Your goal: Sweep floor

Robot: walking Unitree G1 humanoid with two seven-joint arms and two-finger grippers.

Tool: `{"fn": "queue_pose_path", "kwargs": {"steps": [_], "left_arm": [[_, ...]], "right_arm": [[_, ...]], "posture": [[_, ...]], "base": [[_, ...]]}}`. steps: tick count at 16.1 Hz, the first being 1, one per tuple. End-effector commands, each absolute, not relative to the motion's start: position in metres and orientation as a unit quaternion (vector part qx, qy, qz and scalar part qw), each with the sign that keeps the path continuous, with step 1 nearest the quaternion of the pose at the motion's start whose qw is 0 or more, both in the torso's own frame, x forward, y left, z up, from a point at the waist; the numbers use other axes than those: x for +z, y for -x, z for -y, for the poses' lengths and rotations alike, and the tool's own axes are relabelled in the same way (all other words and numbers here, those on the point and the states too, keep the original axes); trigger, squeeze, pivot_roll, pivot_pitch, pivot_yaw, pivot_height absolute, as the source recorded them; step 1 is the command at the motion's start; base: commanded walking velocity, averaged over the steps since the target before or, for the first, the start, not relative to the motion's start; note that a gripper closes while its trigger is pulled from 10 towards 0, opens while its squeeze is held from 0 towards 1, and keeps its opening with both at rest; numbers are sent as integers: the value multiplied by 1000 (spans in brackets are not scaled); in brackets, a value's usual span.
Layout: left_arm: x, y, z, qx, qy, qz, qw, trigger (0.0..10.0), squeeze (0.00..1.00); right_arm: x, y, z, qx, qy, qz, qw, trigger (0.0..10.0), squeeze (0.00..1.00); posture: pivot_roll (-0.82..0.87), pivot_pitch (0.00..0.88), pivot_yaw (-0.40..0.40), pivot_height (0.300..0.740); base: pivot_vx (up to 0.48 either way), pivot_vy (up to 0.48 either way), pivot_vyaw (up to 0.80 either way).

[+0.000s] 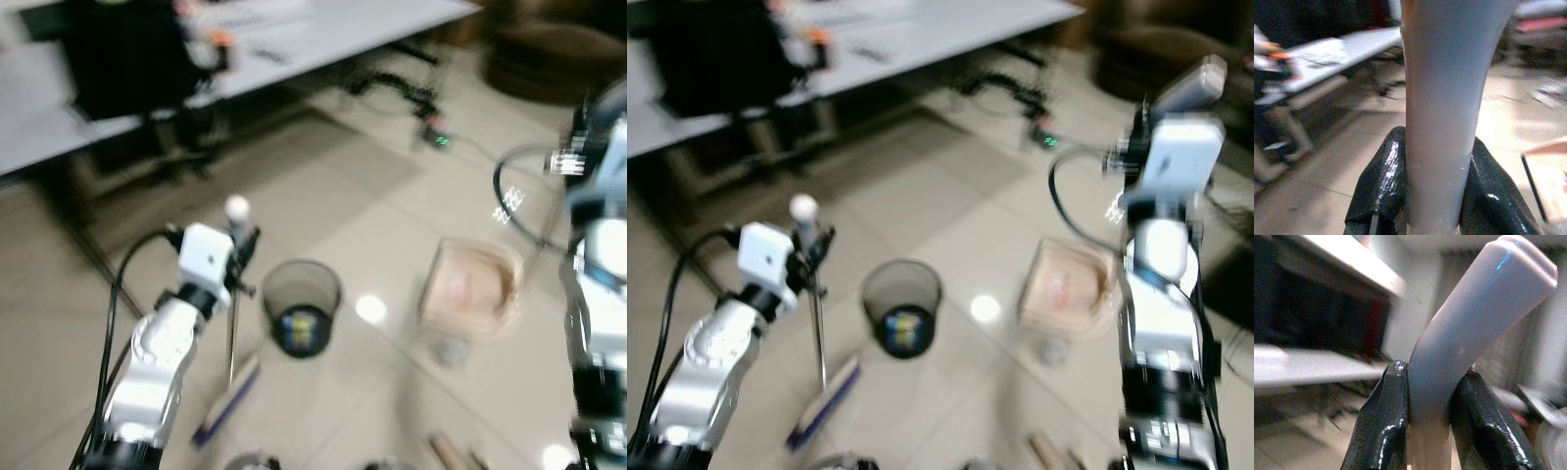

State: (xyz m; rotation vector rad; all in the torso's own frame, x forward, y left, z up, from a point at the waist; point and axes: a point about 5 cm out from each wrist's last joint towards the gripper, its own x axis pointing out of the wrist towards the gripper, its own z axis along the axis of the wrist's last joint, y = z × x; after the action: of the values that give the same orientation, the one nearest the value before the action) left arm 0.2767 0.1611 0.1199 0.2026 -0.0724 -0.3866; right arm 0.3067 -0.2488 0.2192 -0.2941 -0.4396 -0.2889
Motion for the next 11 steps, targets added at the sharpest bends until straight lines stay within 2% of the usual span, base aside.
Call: {"fn": "queue_pose_path", "kwargs": {"steps": [1,2,4,9,11], "left_arm": [[132,-273,-160,-218,-103,52,969,10000,0],[135,-268,-155,-258,-88,48,961,10000,0],[139,-264,-151,-282,-77,46,955,10000,0],[142,-274,-161,-213,-87,29,973,10000,0],[142,-274,-162,-213,-93,27,972,10000,0]], "right_arm": [[227,-302,244,-146,147,233,950,10000,0],[211,-299,241,-142,152,209,955,10000,0],[198,-296,237,-138,154,185,961,10000,0],[174,-288,215,-101,127,139,977,10000,0],[170,-288,214,-100,126,130,978,10000,0]], "posture": [[7,84,21,740],[14,89,24,740],[14,89,24,740],[9,101,31,740],[11,103,34,740]], "base": [[0,0,-800],[0,0,-800],[0,0,-800],[0,0,-800],[0,0,-800]]}}
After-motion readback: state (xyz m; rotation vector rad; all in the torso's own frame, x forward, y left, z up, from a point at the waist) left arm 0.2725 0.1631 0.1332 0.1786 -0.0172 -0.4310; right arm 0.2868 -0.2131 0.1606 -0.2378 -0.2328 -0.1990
